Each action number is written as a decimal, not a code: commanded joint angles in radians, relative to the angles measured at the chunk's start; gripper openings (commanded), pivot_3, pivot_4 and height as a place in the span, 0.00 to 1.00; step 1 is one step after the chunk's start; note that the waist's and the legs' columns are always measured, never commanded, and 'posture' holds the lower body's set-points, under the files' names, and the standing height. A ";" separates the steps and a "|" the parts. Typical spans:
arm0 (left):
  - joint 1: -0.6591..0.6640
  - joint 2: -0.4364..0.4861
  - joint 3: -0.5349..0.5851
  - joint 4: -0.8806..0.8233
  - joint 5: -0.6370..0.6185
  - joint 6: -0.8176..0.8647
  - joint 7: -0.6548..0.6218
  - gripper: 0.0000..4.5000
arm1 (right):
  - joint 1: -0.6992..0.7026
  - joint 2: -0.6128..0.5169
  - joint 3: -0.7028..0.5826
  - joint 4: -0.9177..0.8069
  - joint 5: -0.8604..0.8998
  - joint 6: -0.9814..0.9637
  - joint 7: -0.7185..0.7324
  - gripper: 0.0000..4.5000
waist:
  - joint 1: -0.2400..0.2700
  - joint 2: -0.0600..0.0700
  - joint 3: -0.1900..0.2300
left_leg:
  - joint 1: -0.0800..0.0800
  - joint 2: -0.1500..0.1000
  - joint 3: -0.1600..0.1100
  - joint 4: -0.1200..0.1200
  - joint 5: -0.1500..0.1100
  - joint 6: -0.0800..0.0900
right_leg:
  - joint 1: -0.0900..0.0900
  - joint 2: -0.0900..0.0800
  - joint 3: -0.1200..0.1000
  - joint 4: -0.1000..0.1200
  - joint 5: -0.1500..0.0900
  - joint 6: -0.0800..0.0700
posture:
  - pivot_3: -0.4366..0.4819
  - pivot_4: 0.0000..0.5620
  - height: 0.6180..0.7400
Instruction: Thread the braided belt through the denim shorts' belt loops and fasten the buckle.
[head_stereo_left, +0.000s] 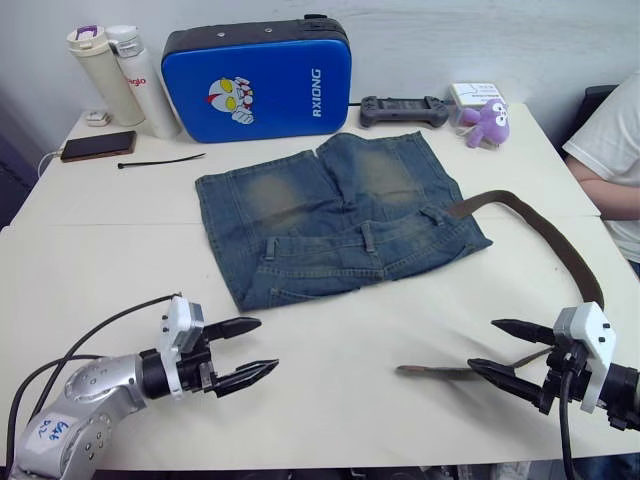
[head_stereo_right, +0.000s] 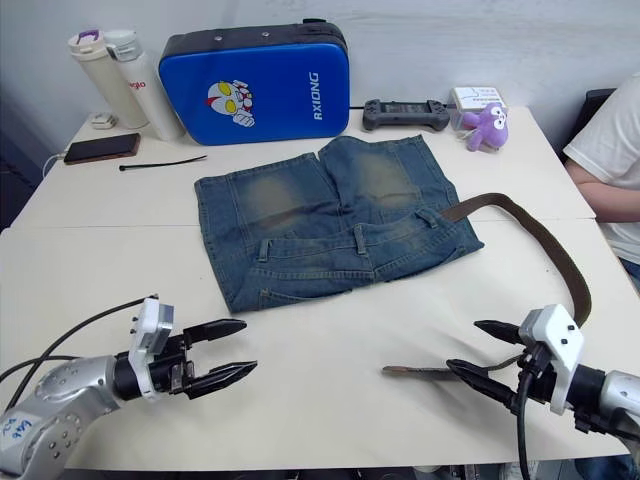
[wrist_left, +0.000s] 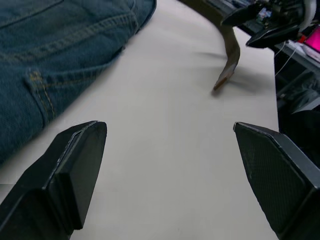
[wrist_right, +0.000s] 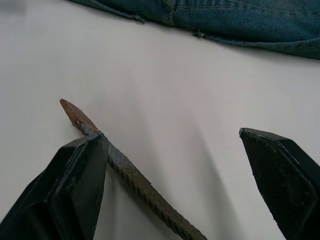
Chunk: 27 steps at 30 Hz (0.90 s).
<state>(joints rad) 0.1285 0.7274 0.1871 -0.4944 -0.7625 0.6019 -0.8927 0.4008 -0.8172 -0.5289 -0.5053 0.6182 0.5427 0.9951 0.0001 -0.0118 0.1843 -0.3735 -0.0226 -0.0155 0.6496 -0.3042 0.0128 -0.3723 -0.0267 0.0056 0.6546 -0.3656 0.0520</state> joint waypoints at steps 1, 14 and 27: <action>-0.103 0.093 -0.023 -0.028 -0.067 0.104 -0.062 0.99 | -0.048 -0.068 -0.079 -0.053 0.120 0.133 -0.027 1.00 | 0.000 0.000 0.000 | 0.000 0.000 0.000 0.000 0.000 0.000 | 0.000 0.000 0.000 0.000 0.000 0.000 | 0.48 0.27 0.99; -0.944 0.164 -0.388 0.153 0.049 0.270 -0.302 0.99 | 0.032 -0.265 -0.335 -0.255 0.301 0.414 0.065 1.00 | 0.016 -0.001 0.000 | -0.003 -0.001 0.001 0.002 0.002 -0.003 | -0.001 0.002 0.000 0.002 0.000 0.001 | 0.48 0.27 0.99; -0.916 0.158 -0.429 0.054 0.120 0.263 -0.306 0.99 | 0.107 -0.254 0.038 -0.125 -0.237 -0.127 0.123 1.00 | 0.015 -0.005 0.001 | -0.002 0.000 0.001 0.004 0.003 -0.003 | -0.001 0.002 0.001 0.002 0.000 0.001 | 0.48 0.27 0.99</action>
<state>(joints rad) -0.8322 0.8782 -0.2818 -0.3637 -0.6230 0.8635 -1.2130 0.5179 -1.0440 -0.6738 -0.7119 0.5638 0.5779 1.1257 0.0150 -0.0173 0.1858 -0.3757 -0.0232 -0.0143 0.6539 -0.3014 0.0091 -0.3734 -0.0249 0.0073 0.6569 -0.3660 0.0533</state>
